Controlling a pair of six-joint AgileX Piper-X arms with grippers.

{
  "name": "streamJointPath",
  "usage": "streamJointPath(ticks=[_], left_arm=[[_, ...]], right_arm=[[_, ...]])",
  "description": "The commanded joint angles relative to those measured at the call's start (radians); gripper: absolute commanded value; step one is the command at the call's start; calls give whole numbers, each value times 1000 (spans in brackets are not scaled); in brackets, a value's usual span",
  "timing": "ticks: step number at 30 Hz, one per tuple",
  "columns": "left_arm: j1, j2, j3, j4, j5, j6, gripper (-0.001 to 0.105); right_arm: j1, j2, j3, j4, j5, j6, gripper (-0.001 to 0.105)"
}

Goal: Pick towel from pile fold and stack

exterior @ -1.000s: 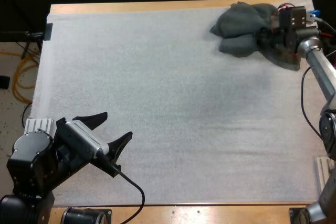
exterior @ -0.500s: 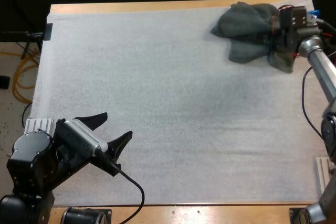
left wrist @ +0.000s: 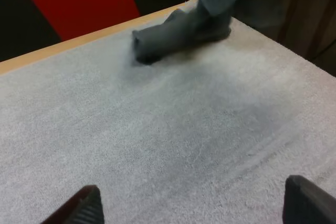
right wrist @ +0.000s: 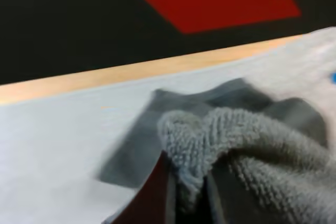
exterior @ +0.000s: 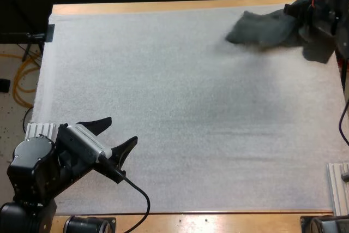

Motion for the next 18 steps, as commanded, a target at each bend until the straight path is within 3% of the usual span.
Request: streamJointPath(ticks=[1, 3, 9, 18], left_arm=[[-2, 0, -7, -10, 16, -12, 67], [-2, 0, -7, -10, 31, -12, 67], [-2, 0, -7, -10, 34, -12, 67], [-2, 0, -7, -10, 34, -12, 67]], right_arm=[[2, -17, -6, 37, -62, -10, 1], [2, -42, -6, 102, -111, -9, 1], [38, -66, -3, 264, -121, -2, 1], [218, -64, 72, 290, -155, -1, 1]])
